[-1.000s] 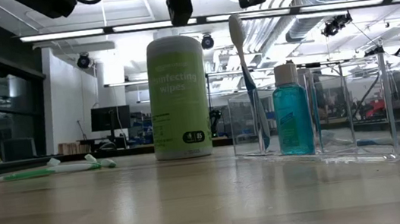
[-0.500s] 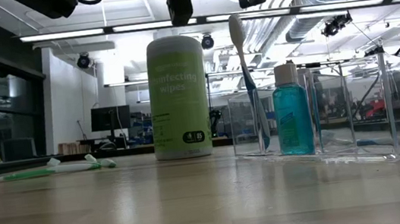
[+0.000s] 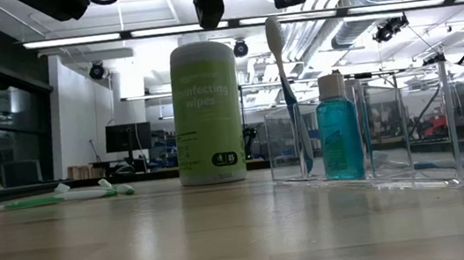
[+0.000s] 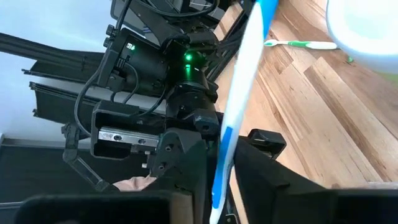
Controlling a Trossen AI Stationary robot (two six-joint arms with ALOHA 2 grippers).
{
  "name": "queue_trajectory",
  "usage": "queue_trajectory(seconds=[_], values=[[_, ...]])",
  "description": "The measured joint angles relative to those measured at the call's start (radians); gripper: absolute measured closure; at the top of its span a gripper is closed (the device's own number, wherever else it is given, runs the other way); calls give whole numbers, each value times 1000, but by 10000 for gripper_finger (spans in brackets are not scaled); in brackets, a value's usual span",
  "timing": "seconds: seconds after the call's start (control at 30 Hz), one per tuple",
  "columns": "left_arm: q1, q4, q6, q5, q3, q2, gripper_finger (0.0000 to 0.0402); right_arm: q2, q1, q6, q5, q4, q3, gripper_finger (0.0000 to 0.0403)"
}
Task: Pick & Place toothbrushing station
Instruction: Put the top blue toothbrush into the transparent organizer
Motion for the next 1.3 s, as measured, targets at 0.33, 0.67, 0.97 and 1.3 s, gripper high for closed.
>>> queue_trajectory(seconds=[0.33,0.67,0.97,1.3], values=[[-6,-5,-6,-32,0,0,400,0,12,-1,-23,-84,0,242],[-14,-5,-11,-62,0,0,400,0,38,-20,-40,-182,0,216],[-61,-70,-128,-147,-1,1,400,-2,-18,-24,-114,-178,0,228],[-145,-79,-348,-298,-2,-9,400,-4,-110,-150,-217,-267,0,229]])
